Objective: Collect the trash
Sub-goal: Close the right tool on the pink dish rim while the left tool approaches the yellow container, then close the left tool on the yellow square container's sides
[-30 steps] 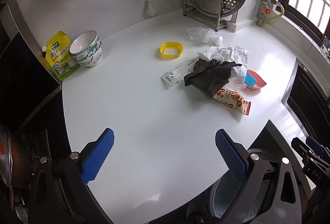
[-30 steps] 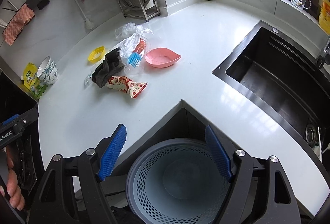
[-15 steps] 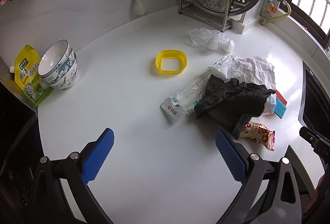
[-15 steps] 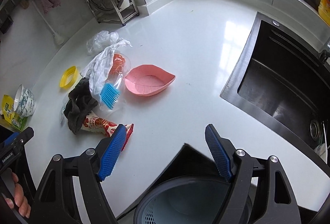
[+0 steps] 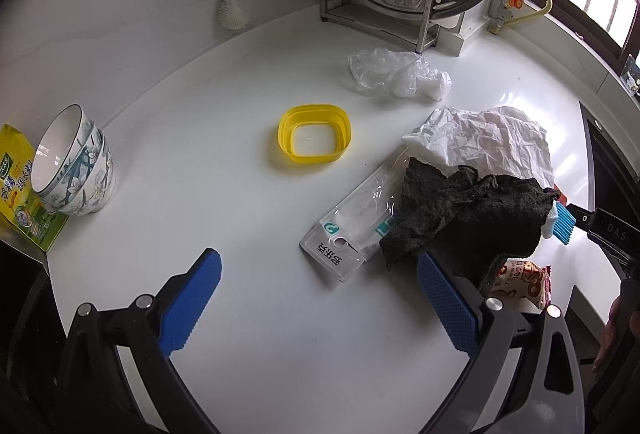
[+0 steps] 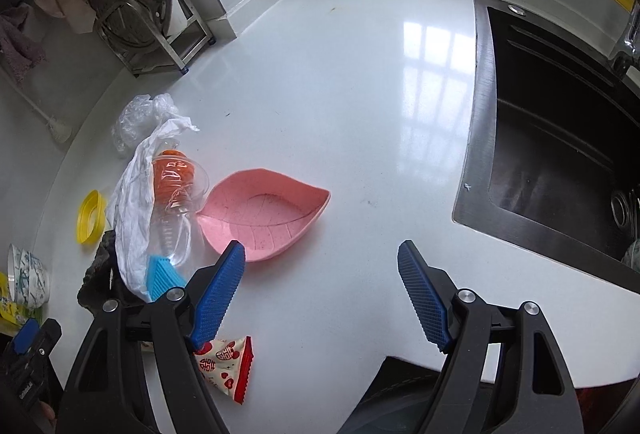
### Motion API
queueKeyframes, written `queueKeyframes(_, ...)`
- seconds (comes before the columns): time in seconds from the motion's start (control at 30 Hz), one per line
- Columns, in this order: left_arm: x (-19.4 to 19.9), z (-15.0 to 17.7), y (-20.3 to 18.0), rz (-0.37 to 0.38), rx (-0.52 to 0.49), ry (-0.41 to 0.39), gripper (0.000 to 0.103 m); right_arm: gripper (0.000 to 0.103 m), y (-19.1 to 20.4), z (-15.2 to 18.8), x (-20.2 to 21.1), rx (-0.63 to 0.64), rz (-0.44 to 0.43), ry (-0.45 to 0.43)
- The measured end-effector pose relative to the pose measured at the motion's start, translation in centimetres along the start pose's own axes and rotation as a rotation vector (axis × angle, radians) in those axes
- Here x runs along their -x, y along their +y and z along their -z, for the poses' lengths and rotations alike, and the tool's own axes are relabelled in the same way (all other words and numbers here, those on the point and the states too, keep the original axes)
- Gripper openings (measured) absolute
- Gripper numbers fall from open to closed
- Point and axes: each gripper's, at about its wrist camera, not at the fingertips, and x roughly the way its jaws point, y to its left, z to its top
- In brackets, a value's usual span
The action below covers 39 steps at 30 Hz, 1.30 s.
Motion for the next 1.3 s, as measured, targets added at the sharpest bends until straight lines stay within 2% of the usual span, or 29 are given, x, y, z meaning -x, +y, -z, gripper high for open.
queueKeyframes(0.5, -1.7, -1.3, 1.9, -0.005, 0.023, 0.002, 0.097, 0.072, 0.9, -0.3, -2.2, -0.043, 0.048, 0.016)
queueKeyframes(0.7, -2.7, -2.3, 3.0, -0.014, 0.051, -0.011, 0.097, 0.046, 1.0, -0.4, -2.2, -0.035, 0.028, 0.01)
queueKeyframes(0.77, -3.2, -2.9, 3.3, -0.022, 0.059, -0.018, 0.097, 0.03, 1.1, -0.5, -2.3, -0.035, 0.013, 0.014)
queueKeyframes(0.9, -4.1, -4.4, 3.5, -0.022, 0.071, -0.043, 0.097, 0.019, 1.0, -0.4, -2.0, -0.028, -0.008, -0.001)
queueKeyframes(0.97, -4.8, -5.3, 3.4, -0.013, 0.078, -0.053, 0.097, 0.009, 0.8, -0.4, -1.7, -0.028, -0.02, -0.017)
queueKeyframes(1.07, -6.2, -6.6, 3.4, -0.005, 0.079, -0.056, 0.097, 0.005, 0.4, -0.6, -1.1, -0.029, -0.03, -0.04)
queueKeyframes(1.3, -9.8, -8.2, 2.1, -0.005, 0.038, -0.024, 0.097, 0.003, -1.1, -1.0, -0.4, -0.051, -0.046, -0.064)
